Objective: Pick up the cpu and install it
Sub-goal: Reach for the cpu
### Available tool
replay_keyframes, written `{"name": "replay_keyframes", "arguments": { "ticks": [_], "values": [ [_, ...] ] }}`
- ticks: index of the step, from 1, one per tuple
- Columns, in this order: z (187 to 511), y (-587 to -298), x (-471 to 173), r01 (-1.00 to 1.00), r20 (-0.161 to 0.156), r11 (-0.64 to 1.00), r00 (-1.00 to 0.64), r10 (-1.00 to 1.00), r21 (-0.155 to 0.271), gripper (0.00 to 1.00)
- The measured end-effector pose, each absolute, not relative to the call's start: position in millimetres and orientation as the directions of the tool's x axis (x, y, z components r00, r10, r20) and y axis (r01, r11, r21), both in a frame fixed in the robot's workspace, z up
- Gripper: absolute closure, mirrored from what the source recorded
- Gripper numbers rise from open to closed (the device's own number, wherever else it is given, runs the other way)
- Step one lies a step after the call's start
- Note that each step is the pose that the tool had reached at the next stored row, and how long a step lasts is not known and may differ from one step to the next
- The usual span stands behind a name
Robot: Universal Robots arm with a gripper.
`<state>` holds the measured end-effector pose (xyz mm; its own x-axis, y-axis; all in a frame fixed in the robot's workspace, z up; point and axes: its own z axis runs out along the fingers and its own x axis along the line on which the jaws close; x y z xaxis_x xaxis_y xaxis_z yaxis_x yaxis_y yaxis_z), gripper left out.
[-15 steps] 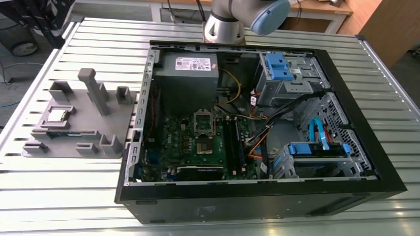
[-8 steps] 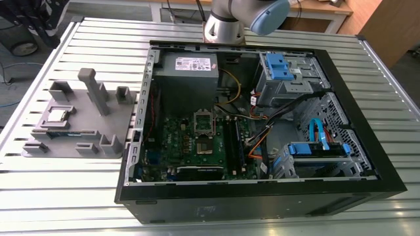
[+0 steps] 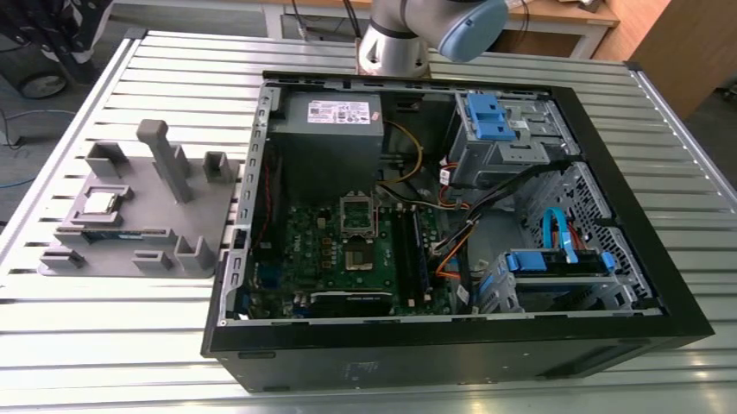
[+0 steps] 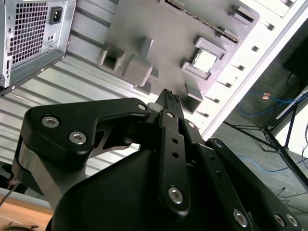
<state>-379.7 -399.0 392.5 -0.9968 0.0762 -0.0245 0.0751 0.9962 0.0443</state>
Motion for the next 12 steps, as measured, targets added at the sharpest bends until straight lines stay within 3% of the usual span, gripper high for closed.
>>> {"name": "replay_keyframes", "arguments": {
  "ticks": [12],
  "values": [
    [392.1, -398.9, -384.7, 0.075, -0.025, 0.996, -0.997, 0.076, 0.044, 0.89]
  ]
}}
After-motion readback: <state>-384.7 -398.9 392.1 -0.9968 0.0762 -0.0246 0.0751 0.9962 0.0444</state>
